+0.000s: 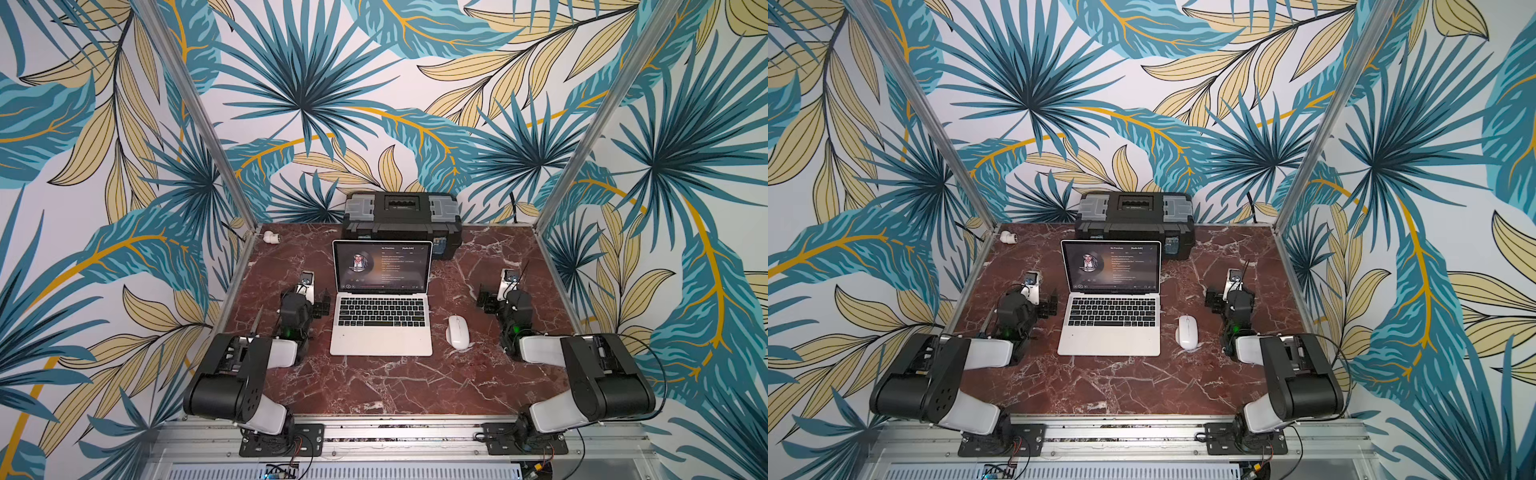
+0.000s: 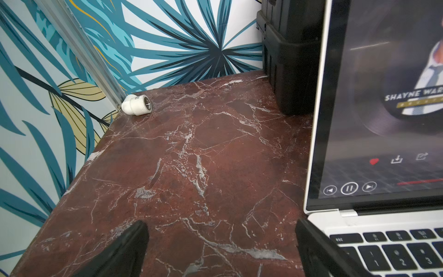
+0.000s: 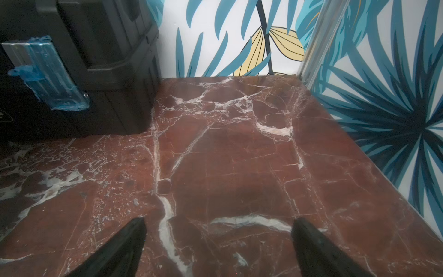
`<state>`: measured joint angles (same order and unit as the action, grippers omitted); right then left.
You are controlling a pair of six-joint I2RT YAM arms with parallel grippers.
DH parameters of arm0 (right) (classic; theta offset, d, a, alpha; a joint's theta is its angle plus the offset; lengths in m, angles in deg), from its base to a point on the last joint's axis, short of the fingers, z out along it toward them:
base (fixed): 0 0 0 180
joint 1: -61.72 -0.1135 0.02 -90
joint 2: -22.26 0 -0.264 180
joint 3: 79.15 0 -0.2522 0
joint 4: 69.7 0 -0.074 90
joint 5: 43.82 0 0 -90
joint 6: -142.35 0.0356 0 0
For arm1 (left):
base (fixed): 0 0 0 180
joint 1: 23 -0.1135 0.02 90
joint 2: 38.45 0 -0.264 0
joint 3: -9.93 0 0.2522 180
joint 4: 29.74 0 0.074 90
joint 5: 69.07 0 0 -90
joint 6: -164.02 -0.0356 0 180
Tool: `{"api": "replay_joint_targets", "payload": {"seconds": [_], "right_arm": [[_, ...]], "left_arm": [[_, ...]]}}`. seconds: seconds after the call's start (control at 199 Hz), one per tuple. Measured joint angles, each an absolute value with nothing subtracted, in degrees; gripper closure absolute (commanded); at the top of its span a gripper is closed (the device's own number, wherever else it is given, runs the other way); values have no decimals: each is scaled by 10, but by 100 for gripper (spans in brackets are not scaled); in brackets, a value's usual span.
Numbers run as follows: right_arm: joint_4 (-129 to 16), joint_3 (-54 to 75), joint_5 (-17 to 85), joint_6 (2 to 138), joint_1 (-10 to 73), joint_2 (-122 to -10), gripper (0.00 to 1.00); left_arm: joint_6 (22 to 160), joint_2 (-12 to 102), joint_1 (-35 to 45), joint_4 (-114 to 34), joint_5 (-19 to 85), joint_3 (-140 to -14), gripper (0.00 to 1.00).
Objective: Remove the wireless mouse receiver from the laptop
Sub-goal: Pick up the mouse from the center of the board.
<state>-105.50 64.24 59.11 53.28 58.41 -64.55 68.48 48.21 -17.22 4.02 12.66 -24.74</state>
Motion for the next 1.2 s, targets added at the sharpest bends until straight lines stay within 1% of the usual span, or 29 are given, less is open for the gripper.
{"api": "replay_joint_targets", "payload": {"seconds": [0.491, 0.516, 0.557, 0.612, 0.682, 0.752, 0.837, 0.888, 0.938, 0.998, 1.093, 1.203], "right_arm": [[-1054, 642, 585, 534, 585, -644, 0], [-1049, 642, 583, 534, 585, -641, 1], [-1011, 637, 582, 535, 585, -620, 1], [-922, 613, 583, 548, 583, -576, 0], [-810, 564, 581, 580, 571, -502, 0], [-727, 521, 580, 618, 532, -438, 0], [-625, 477, 584, 659, 472, -414, 0], [-568, 461, 586, 679, 444, -423, 0], [-516, 453, 584, 695, 429, -444, 0], [-461, 450, 578, 708, 424, -473, 0], [-391, 442, 568, 722, 421, -516, 1], [-345, 438, 561, 735, 412, -543, 0]], "left_arm": [[690, 482, -185, 33, 138, -255, 0], [690, 482, -185, 33, 139, -255, 1], [690, 481, -184, 32, 139, -255, 3], [683, 465, -173, 18, 124, -255, 1], [666, 401, -120, -24, 73, -255, 0], [663, 347, -20, -97, 35, -292, 0], [690, 369, 88, -210, 26, -412, 0], [702, 387, 138, -228, 17, -454, 0], [711, 398, 175, -229, 16, -464, 0], [719, 422, 204, -234, 24, -465, 0], [730, 492, 209, -269, 45, -488, 0], [753, 568, 226, -287, 56, -522, 0]]}}
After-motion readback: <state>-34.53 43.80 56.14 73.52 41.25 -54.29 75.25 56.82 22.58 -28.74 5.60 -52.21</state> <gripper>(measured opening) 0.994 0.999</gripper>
